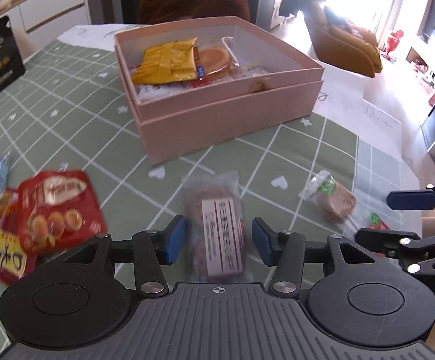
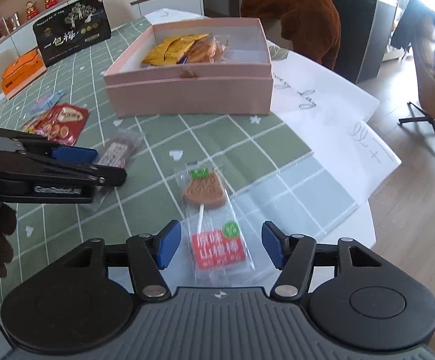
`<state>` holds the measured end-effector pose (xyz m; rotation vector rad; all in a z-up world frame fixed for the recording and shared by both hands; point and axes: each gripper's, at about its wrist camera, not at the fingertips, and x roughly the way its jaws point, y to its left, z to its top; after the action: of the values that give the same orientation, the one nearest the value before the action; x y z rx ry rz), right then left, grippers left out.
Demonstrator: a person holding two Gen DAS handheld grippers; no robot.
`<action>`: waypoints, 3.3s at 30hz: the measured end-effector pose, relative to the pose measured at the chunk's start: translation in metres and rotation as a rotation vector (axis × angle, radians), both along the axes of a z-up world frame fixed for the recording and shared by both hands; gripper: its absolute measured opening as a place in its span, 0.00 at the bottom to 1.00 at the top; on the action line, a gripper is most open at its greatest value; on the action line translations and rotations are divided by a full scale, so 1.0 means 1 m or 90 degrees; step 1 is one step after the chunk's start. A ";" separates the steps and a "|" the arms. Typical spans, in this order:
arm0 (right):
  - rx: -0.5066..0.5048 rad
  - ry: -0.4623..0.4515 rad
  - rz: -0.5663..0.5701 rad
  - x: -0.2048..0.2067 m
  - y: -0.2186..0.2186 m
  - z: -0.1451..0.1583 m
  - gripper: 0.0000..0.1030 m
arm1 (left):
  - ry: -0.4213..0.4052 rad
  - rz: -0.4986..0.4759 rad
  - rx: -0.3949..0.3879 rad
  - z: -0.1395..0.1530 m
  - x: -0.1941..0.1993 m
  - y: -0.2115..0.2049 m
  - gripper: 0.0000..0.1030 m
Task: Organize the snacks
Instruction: 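Drop the brown snack into the pink box with the left tool while the right tool drops its packet, then grasp the blue Peppa Pig bag with the left tool while the right tool grasps the quail-egg bag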
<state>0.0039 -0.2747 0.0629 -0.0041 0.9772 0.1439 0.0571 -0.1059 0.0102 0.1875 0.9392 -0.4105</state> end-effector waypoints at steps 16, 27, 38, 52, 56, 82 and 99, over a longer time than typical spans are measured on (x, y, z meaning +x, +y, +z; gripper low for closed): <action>-0.008 0.012 0.058 0.022 0.022 0.009 0.35 | -0.030 0.005 -0.046 0.037 -0.024 0.021 0.40; 0.057 -0.188 0.016 0.107 -0.011 0.149 0.36 | -0.185 0.006 -0.201 0.154 0.057 0.019 0.41; 0.119 -0.080 -0.062 0.203 -0.020 0.118 0.51 | -0.005 0.077 -0.300 0.093 0.139 0.053 0.41; 0.048 -0.025 0.083 0.113 0.059 0.025 0.59 | 0.005 0.294 -0.173 0.027 0.077 0.194 0.41; 0.091 0.004 0.103 0.100 0.091 0.010 0.59 | 0.006 0.241 -0.189 0.021 0.053 0.173 0.38; 0.069 0.000 0.187 0.094 0.141 0.017 0.61 | -0.058 0.443 -0.193 0.015 0.123 0.269 0.35; 0.053 0.045 0.194 0.114 0.163 -0.015 0.64 | 0.000 0.232 -0.215 0.005 0.025 0.182 0.36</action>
<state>0.1174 -0.1115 0.0475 -0.0714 1.0370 0.4675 0.0818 0.0758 0.0149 -0.2882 0.8688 -0.2249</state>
